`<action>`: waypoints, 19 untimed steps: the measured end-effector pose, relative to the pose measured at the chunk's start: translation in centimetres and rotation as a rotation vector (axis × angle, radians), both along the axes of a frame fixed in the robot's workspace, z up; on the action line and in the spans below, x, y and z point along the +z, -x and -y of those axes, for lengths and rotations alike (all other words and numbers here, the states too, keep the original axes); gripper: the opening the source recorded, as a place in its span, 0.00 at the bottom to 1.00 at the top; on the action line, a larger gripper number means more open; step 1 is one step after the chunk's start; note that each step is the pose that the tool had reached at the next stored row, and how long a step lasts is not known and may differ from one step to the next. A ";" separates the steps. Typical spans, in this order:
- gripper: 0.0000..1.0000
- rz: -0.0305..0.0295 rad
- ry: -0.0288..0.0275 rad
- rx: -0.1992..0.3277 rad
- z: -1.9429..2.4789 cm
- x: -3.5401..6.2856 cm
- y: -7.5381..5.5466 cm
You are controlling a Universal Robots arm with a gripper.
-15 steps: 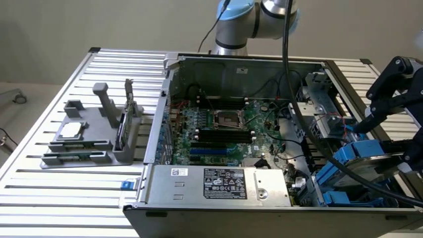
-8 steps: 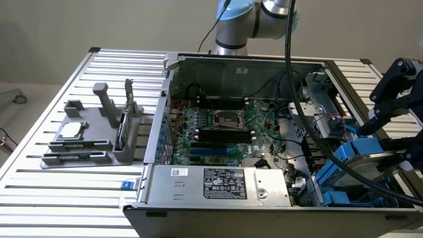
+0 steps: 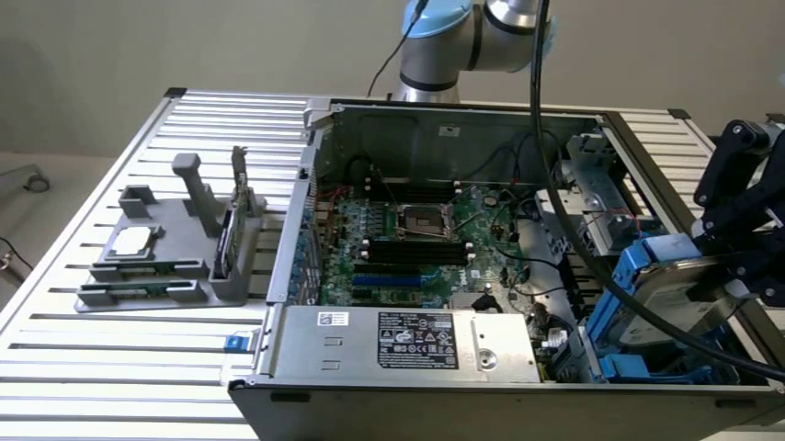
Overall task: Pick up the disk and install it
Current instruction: 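Insert the disk into the insertion slot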
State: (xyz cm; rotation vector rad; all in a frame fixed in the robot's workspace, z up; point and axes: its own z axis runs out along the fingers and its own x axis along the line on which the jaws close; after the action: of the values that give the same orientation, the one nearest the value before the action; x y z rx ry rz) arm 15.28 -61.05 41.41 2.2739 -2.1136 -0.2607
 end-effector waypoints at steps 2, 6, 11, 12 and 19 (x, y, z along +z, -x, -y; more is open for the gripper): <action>0.32 0.0001 -0.0003 0.000 0.00 -0.02 -0.3; 0.32 0.0001 -0.0002 0.000 0.00 -0.01 -0.9; 0.32 -0.0005 -0.0002 0.000 -0.01 0.01 -1.4; 0.32 -0.0014 -0.0004 0.000 0.00 0.04 -1.4; 0.32 -0.0108 -0.0001 0.000 -0.01 0.44 -1.8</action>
State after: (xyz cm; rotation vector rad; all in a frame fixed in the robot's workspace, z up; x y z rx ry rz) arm 17.12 -61.04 41.86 2.2675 -2.1082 -0.2725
